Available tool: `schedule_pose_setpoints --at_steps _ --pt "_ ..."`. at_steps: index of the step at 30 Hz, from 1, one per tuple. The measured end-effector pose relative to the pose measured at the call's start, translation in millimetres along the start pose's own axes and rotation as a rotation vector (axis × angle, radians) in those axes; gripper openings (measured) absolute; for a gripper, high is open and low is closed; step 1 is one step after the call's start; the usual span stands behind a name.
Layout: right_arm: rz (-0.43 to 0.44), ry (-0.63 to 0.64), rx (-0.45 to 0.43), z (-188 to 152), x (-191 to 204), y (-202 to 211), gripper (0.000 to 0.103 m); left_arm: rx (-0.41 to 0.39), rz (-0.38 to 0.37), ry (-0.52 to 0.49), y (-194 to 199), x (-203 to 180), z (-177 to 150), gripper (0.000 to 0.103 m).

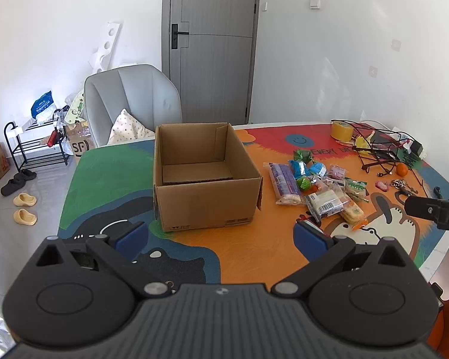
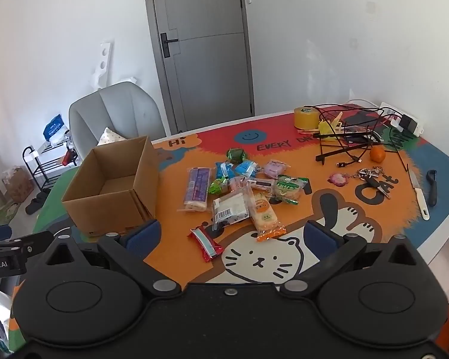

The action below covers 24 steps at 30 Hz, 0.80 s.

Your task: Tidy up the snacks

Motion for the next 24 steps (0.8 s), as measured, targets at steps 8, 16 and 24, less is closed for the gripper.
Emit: schedule_pose_setpoints --at_steps 8,16,24 --pt "0.007 0.0 0.005 -1.3 -0.1 -1.1 0.103 0.005 -0.002 0.0 -1.0 0.6 -1.4 0.103" --pt "0.001 0.003 0.01 -2.3 0.3 -2.9 0.103 0.012 -0.003 0.001 -1.7 2.1 -3.1 0.102" --pt "-0.002 0.005 0.009 -2.4 0.8 -2.7 0.103 0.015 -0.002 0.001 -3.3 2.7 -2.2 0.103"
Point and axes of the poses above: each gripper's, at about its wrist camera, not at the fingertips, and y roughly against the way its jaws point, x to its left, z to its top, the point moved 9 cm from there along -y, roughly the way its jaws point, and after that the axes turned 15 degrees about z, right-handed, at the moved point
